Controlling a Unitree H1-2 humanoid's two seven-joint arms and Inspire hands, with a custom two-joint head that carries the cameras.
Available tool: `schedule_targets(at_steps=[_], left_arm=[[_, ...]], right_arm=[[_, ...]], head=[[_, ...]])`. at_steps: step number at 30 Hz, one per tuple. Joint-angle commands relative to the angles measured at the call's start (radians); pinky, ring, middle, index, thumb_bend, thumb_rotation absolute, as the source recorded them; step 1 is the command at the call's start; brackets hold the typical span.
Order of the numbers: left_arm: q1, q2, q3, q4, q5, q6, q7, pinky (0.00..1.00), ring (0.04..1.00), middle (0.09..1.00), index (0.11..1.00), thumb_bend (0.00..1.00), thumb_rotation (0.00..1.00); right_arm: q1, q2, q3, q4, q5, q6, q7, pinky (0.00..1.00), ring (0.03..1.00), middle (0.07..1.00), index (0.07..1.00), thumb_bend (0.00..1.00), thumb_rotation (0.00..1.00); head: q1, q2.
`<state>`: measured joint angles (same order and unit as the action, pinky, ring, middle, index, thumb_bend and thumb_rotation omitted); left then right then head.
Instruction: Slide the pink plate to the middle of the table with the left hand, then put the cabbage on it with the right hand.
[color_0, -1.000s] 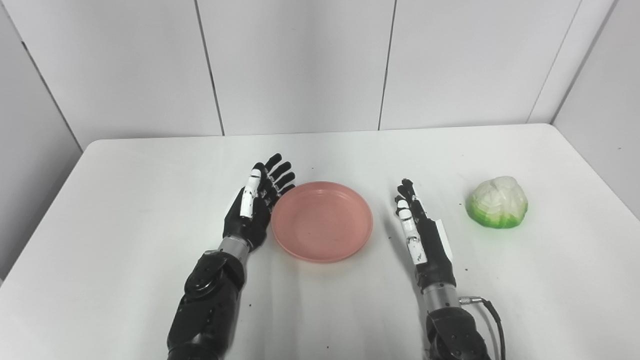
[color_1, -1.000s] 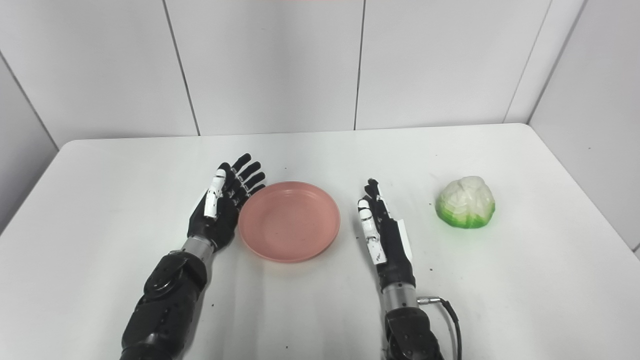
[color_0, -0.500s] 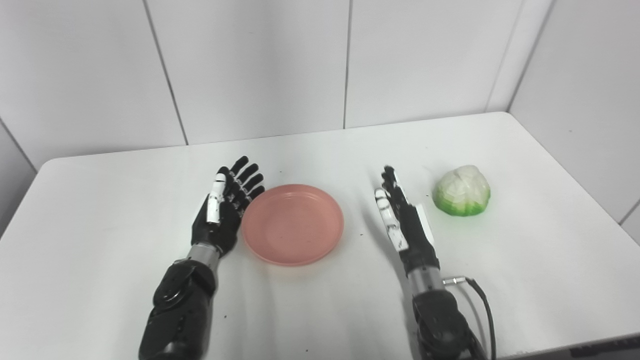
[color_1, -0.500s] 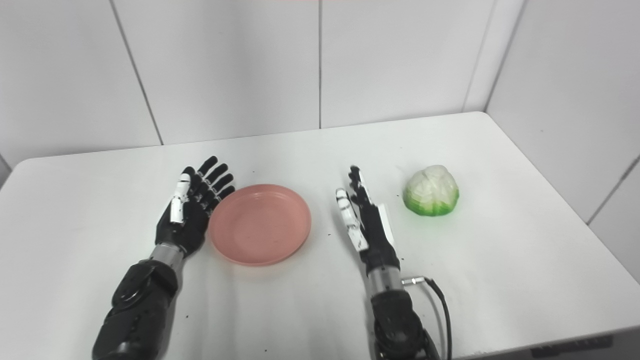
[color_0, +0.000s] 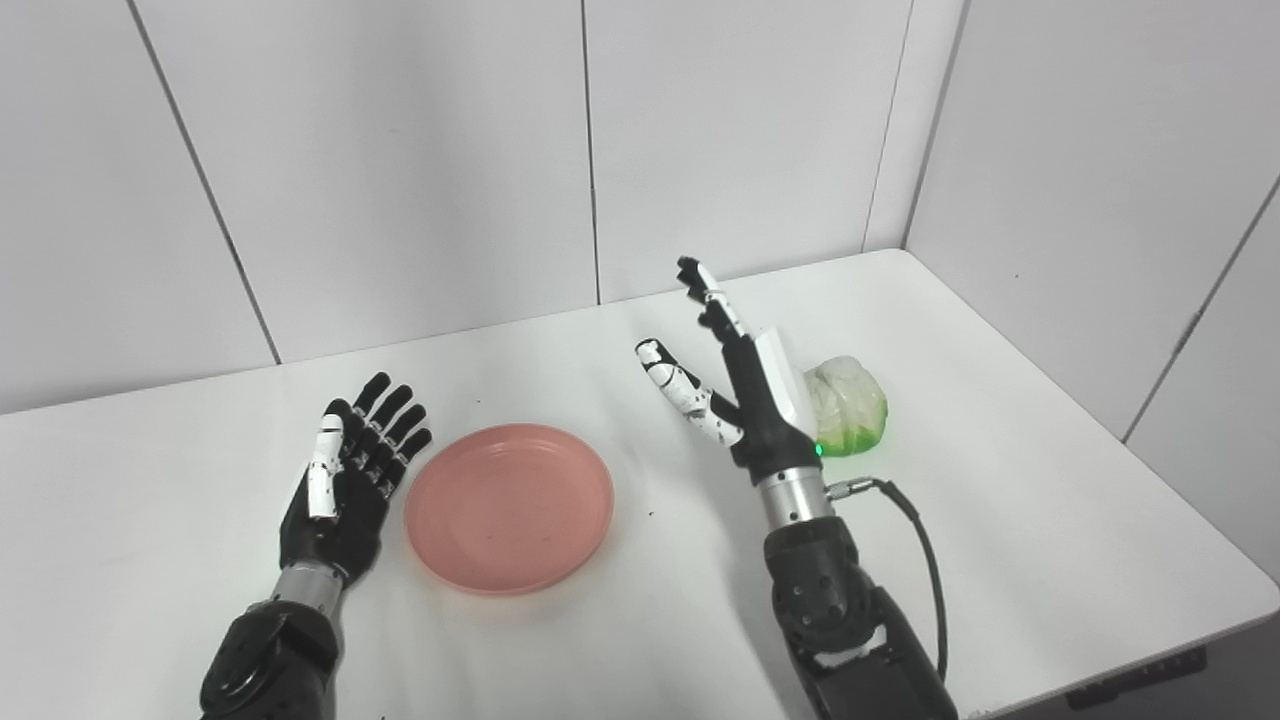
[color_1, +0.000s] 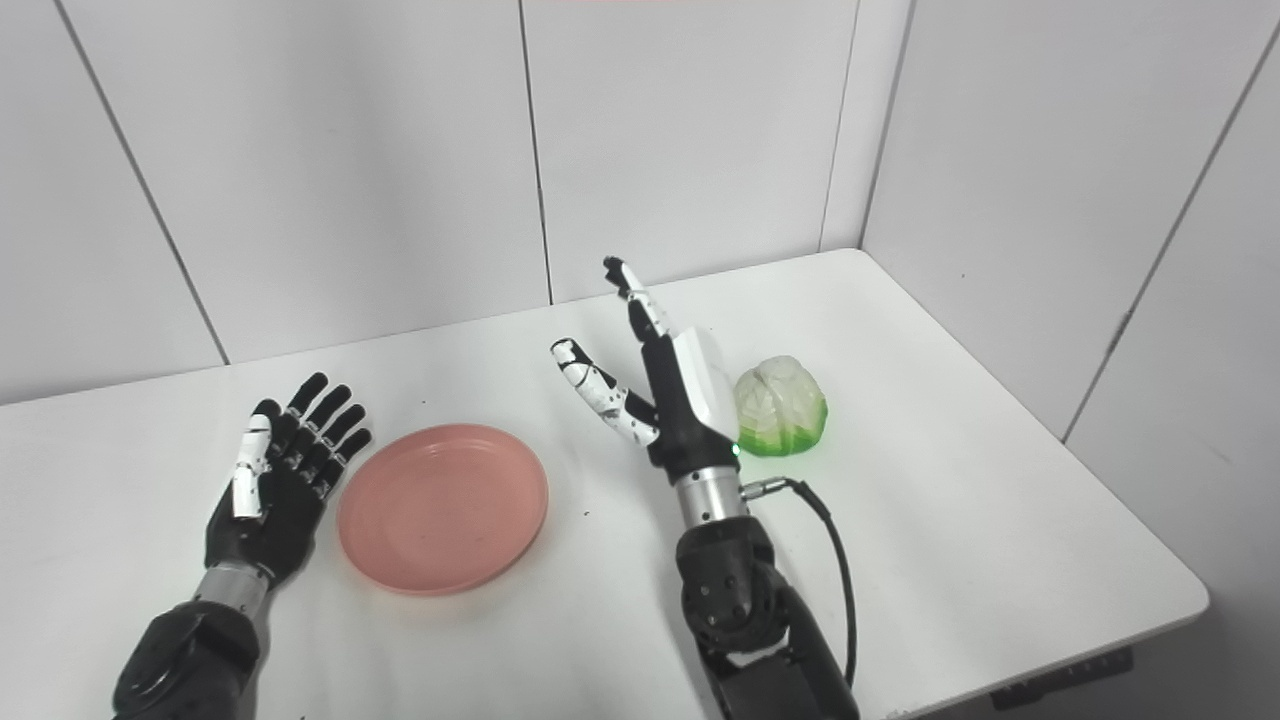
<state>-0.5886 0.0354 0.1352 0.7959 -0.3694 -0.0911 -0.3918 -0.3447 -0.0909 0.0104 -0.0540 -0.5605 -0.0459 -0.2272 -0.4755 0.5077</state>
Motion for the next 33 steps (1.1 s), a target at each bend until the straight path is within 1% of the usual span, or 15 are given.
schedule_targets(at_steps=[1,2,3,6,10,11,13,14,16,19,23,26,29,31,33], left_arm=[[0.071,0.025,0.005,0.088,0.016,0.038,0.012,0.90,0.903,0.913,0.904,0.41,1.00],[0.069,0.026,0.006,0.092,0.016,0.035,0.010,0.90,0.900,0.911,0.902,0.41,1.00],[0.067,0.027,0.009,0.097,0.014,0.035,0.012,0.90,0.899,0.911,0.902,0.41,1.00],[0.061,0.031,0.017,0.109,0.007,0.035,0.008,0.89,0.899,0.910,0.902,0.41,1.00],[0.058,0.037,0.024,0.117,0.004,0.032,-0.003,0.89,0.898,0.907,0.903,0.41,1.00],[0.058,0.039,0.024,0.117,0.003,0.031,-0.006,0.89,0.897,0.906,0.903,0.41,1.00],[0.058,0.042,0.026,0.118,0.003,0.030,-0.009,0.89,0.897,0.906,0.904,0.41,1.00],[0.057,0.043,0.027,0.121,0.003,0.030,-0.010,0.89,0.897,0.907,0.905,0.41,1.00],[0.052,0.047,0.029,0.133,0.003,0.028,-0.012,0.89,0.894,0.905,0.902,0.41,1.00],[0.046,0.050,0.035,0.144,0.000,0.032,-0.011,0.88,0.890,0.906,0.901,0.41,1.00],[0.045,0.053,0.034,0.142,0.001,0.031,-0.011,0.88,0.892,0.909,0.906,0.40,1.00],[0.045,0.057,0.034,0.144,0.001,0.028,-0.015,0.89,0.892,0.909,0.908,0.41,1.00],[0.041,0.061,0.039,0.152,-0.006,0.033,-0.017,0.90,0.893,0.908,0.907,0.41,1.00],[0.039,0.063,0.042,0.157,-0.007,0.034,-0.020,0.90,0.890,0.906,0.905,0.41,1.00],[0.040,0.063,0.045,0.153,-0.009,0.039,-0.025,0.89,0.888,0.906,0.904,0.41,1.00]], right_arm=[[-0.056,-0.023,-0.019,-0.051,-0.045,0.017,-0.038,0.82,0.865,0.879,0.902,0.78,0.75],[-0.060,-0.031,-0.025,-0.059,-0.060,0.023,-0.042,0.82,0.864,0.877,0.902,0.81,0.72],[-0.066,-0.043,-0.035,-0.070,-0.072,0.032,-0.043,0.82,0.864,0.876,0.902,0.81,0.71],[-0.075,-0.075,-0.060,-0.092,-0.093,0.055,-0.035,0.80,0.866,0.886,0.911,0.88,0.62],[-0.076,-0.118,-0.085,-0.118,-0.100,0.092,-0.011,0.82,0.885,0.912,0.936,0.93,0.58],[-0.071,-0.130,-0.092,-0.132,-0.100,0.118,0.010,0.84,0.905,0.934,0.963,0.95,0.58],[-0.064,-0.146,-0.097,-0.158,-0.102,0.172,0.049,0.84,0.919,0.951,0.984,0.95,0.59],[-0.058,-0.159,-0.102,-0.178,-0.110,0.213,0.081,0.85,0.926,0.959,0.994,0.96,0.60],[-0.048,-0.181,-0.109,-0.206,-0.123,0.271,0.123,0.86,0.946,0.983,0.999,0.97,0.61],[-0.035,-0.206,-0.120,-0.225,-0.132,0.330,0.162,0.83,0.952,0.999,1.000,0.98,0.58],[-0.019,-0.230,-0.133,-0.225,-0.131,0.391,0.196,0.79,0.945,1.000,1.000,1.00,0.56],[-0.004,-0.242,-0.140,-0.218,-0.126,0.407,0.200,0.78,0.943,1.000,1.000,1.00,0.55],[0.013,-0.248,-0.146,-0.196,-0.122,0.406,0.188,0.77,0.938,1.000,1.000,1.00,0.53],[0.021,-0.248,-0.150,-0.182,-0.119,0.405,0.183,0.74,0.921,1.000,1.000,1.00,0.52],[0.028,-0.247,-0.152,-0.167,-0.120,0.407,0.179,0.73,0.914,1.000,1.000,1.00,0.53]], head=[[-0.004,0.003],[-0.004,0.003],[-0.007,0.005],[-0.014,0.009],[-0.027,0.014],[-0.028,0.014],[-0.033,0.016],[-0.037,0.018],[-0.040,0.021],[-0.042,0.024],[-0.045,0.030],[-0.048,0.033],[-0.051,0.038],[-0.052,0.040],[-0.054,0.043]])
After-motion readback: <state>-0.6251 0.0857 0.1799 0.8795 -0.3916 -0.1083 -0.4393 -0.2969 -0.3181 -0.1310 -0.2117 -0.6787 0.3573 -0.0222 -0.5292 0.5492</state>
